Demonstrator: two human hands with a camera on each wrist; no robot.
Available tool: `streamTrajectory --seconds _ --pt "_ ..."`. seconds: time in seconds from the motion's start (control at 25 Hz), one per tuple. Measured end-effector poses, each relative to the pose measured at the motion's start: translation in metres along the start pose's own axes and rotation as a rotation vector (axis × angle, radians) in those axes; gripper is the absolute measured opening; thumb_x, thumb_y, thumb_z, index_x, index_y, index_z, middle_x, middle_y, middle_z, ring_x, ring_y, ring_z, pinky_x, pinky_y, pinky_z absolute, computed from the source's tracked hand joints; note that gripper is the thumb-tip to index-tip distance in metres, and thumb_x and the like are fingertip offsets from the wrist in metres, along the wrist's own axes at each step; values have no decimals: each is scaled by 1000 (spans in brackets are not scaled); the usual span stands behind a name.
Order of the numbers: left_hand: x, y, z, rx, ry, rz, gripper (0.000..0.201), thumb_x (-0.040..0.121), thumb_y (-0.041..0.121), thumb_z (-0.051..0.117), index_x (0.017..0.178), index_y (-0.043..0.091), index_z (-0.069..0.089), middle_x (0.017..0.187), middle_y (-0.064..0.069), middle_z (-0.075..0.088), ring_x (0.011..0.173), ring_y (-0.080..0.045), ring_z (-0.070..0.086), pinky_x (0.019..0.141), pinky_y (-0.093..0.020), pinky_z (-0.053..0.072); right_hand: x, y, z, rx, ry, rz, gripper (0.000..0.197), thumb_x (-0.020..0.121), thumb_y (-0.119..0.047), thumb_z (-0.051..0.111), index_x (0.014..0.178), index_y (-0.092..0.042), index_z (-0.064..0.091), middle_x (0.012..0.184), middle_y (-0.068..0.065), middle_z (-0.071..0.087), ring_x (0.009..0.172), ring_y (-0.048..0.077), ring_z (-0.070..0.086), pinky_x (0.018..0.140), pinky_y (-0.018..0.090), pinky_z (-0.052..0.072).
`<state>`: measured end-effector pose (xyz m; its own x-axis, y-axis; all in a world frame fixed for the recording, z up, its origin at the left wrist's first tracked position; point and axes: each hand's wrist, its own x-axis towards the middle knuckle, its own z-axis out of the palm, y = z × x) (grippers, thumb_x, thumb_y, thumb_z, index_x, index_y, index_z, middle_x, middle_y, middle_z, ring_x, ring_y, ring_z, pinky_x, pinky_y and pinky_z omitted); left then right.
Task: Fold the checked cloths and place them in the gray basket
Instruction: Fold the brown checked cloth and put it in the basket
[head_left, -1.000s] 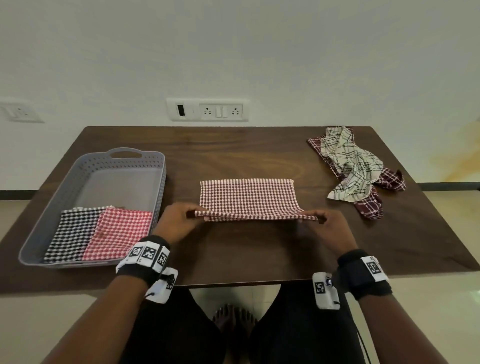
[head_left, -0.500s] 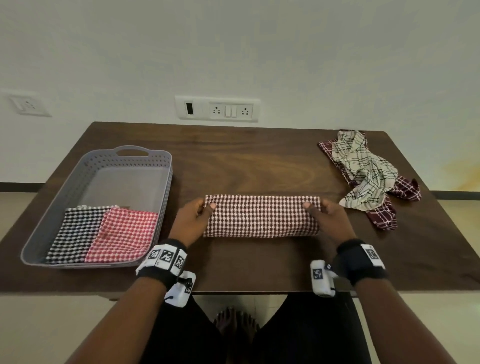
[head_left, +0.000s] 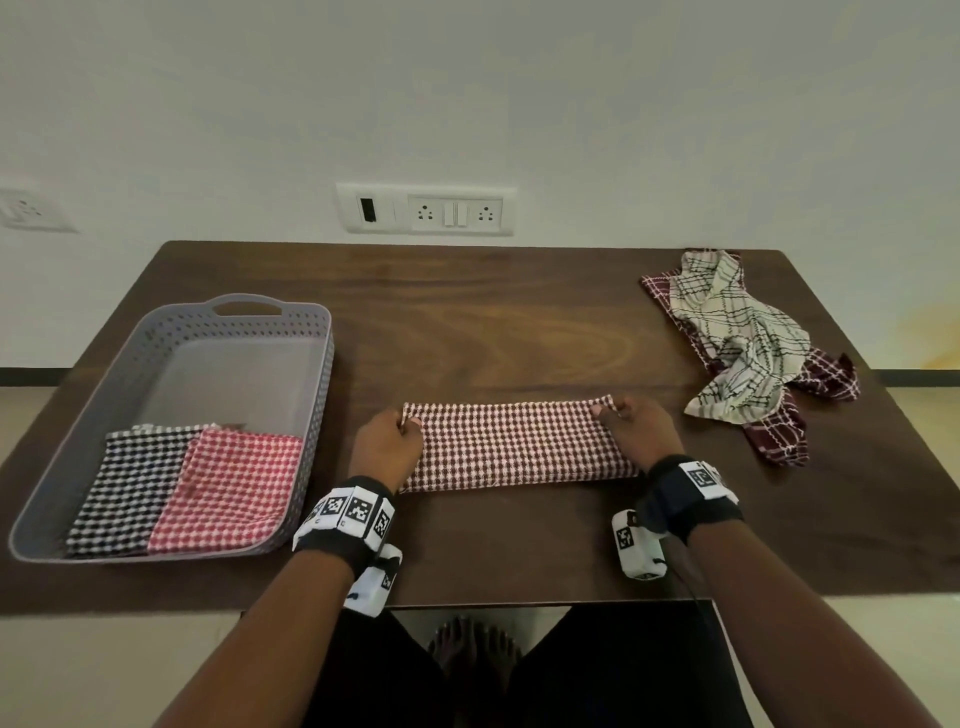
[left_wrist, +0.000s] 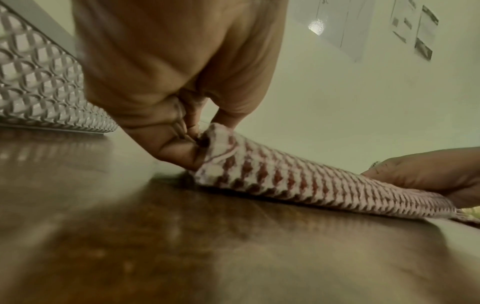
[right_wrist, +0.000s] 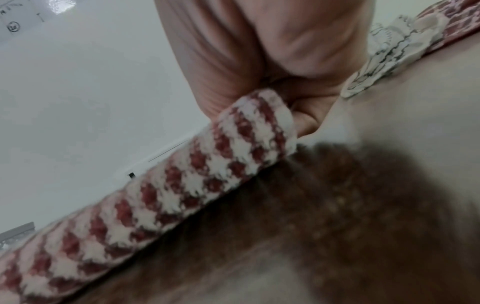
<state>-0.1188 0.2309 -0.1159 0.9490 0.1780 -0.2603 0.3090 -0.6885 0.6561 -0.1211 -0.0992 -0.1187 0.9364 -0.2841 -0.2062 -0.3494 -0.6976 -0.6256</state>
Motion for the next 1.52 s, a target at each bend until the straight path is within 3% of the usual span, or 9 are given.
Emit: streamTrajectory --seconds 0.28,0.56,0.68,0.8,0.88,1.04,1.16,1.32,1.52 --pt "2 1 -6 24 11 -41 24 94 25 54 99 6 67 99 -12 68 84 -23 55 76 -28 39 -3 -10 -2 -66 61 46 33 92 -45 63 85 -14 69 82 5 65 91 29 65 74 29 40" --pt "1 6 -9 131 81 -30 28 93 30 57 107 6 58 113 -16 62 96 -34 61 82 -38 49 -5 -13 -6 -48 104 84 40 87 -51 65 77 -13 66 79 5 69 83 26 66 71 31 46" --pt "-7 11 -8 146 253 246 27 91 31 62 111 16 52 117 -7 48 97 -23 56 81 -38 49 -11 -13 -4 -149 -16 70 57 78 -66 65 69 -11 63 73 7 69 75 23 65 71 34 50" --pt "-15 24 8 153 -86 561 9 92 28 62 99 23 60 96 5 57 83 -11 55 76 -30 47 -14 -13 3 -329 -106 76 77 61 -82 61 102 -17 70 108 7 72 102 28 64 95 44 50" --pt "-20 30 22 241 -343 564 13 90 28 65 102 22 61 87 6 59 79 -12 55 70 -27 42 -15 -21 1 -274 -133 105 74 68 -70 70 115 -13 67 119 9 69 110 30 62 98 43 49" --pt "-21 31 28 204 -322 443 13 85 27 71 95 23 63 81 6 61 79 -15 60 65 -25 40 -23 -35 -7 57 -81 98 23 83 -26 75 95 -10 65 105 10 71 87 18 63 69 30 49" --pt "-16 42 22 216 -352 265 32 90 48 62 82 18 69 73 5 69 77 -17 67 77 -26 51 -34 -61 -22 290 16 -50 29 84 -17 75 105 -18 55 103 -4 66 90 8 63 63 21 45" --pt "-6 78 11 -520 -652 -298 103 83 84 18 107 -5 64 94 -24 73 81 -31 72 75 -39 60 -56 -115 -53 434 -7 -419 53 78 -15 82 123 -22 56 107 -10 70 93 0 69 70 20 59" --pt "16 131 -16 -1432 -850 -239 92 90 73 34 139 -4 47 133 -32 56 116 -41 60 103 -52 45 -82 -133 -69 179 51 -792 52 76 -10 83 124 -18 65 112 -15 70 95 -11 66 80 8 51"
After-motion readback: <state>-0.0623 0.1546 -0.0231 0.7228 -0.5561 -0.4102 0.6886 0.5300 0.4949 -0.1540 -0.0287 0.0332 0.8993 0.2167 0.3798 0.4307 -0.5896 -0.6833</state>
